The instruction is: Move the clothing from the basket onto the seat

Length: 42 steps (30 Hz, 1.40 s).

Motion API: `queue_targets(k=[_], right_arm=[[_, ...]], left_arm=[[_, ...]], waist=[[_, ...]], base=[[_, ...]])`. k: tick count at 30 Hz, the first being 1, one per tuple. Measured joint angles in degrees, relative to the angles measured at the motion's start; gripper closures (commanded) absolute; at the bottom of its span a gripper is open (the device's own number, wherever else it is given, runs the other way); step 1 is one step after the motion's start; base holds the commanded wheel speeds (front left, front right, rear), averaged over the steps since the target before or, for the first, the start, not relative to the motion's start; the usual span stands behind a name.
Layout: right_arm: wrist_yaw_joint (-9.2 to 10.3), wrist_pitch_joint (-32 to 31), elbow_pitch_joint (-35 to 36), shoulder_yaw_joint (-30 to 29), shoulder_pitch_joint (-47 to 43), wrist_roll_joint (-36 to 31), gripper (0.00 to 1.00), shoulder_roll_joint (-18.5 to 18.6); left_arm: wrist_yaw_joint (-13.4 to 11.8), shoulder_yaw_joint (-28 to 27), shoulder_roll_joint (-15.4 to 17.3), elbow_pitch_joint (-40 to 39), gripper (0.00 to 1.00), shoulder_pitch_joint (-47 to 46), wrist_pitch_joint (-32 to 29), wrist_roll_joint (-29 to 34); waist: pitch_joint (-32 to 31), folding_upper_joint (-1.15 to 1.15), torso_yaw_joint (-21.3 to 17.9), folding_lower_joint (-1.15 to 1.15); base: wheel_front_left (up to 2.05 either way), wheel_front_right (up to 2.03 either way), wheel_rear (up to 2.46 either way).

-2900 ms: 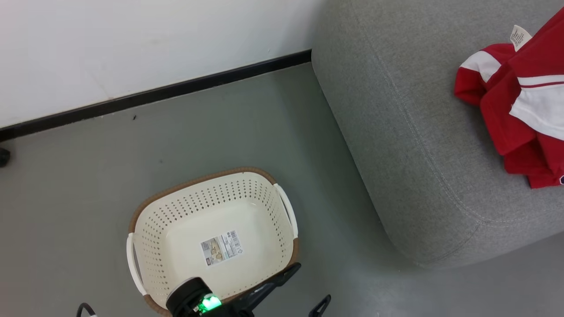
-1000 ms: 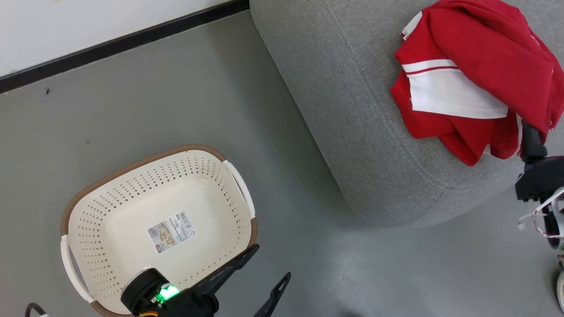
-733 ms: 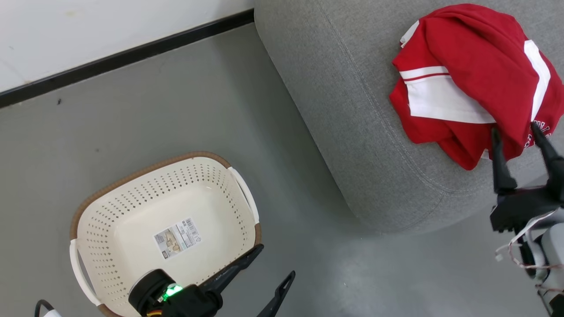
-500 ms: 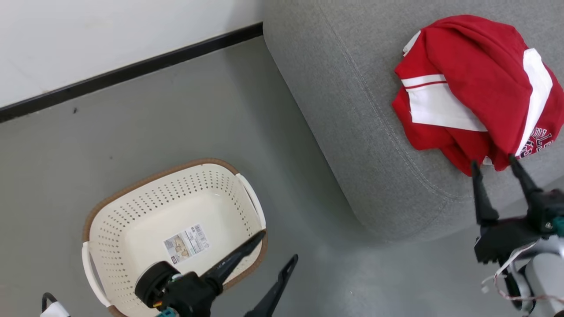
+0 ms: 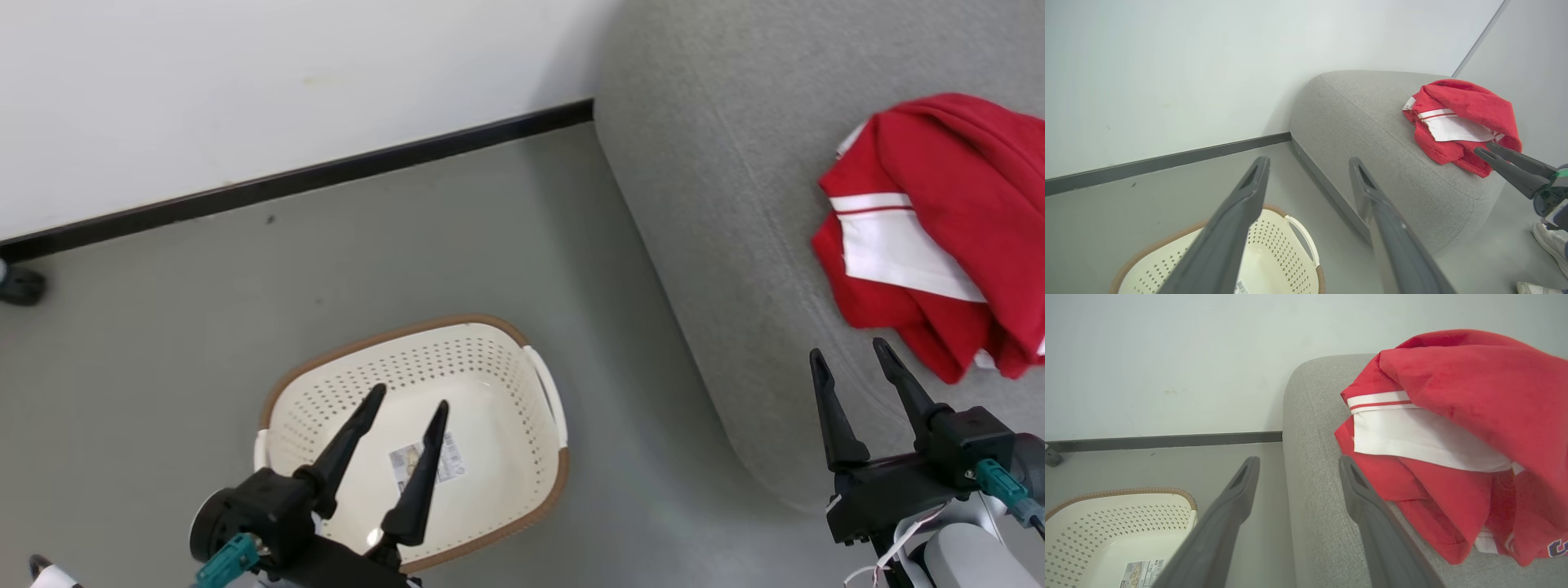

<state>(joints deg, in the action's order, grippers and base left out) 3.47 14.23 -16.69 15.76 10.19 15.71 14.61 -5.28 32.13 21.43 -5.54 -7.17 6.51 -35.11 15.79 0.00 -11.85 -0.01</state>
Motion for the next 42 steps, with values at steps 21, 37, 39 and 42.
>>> queue_targets(k=[21,37,39,42], right_arm=[[-0.88,0.0,-0.1,-0.3,-6.2,1.7,0.0,-1.9],[-0.93,0.0,0.9,0.4,-8.4,1.6,0.0,-3.8],[-0.93,0.0,1.0,0.4,-8.5,1.5,0.0,-3.9],[-0.93,0.0,1.1,0.3,-8.5,1.4,0.0,-3.9]], left_arm=[[-1.3,-8.6,-5.2,15.1,0.0,3.0,5.7,-3.6],[-1.4,-12.4,-3.6,17.7,0.0,7.9,6.8,-3.6],[-1.4,-12.8,-3.3,17.6,0.0,8.3,7.2,-3.7],[-1.3,-12.8,-3.3,17.6,0.0,8.7,7.2,-3.7]], waist=[[-8.8,0.0,15.9,0.0],[-15.3,0.0,20.3,0.0],[-15.3,0.0,19.8,0.0],[-15.3,0.0,19.0,0.01]], base=[[0.0,0.0,0.0],[0.0,0.0,0.0],[0.0,0.0,0.0],[0.0,0.0,0.0]])
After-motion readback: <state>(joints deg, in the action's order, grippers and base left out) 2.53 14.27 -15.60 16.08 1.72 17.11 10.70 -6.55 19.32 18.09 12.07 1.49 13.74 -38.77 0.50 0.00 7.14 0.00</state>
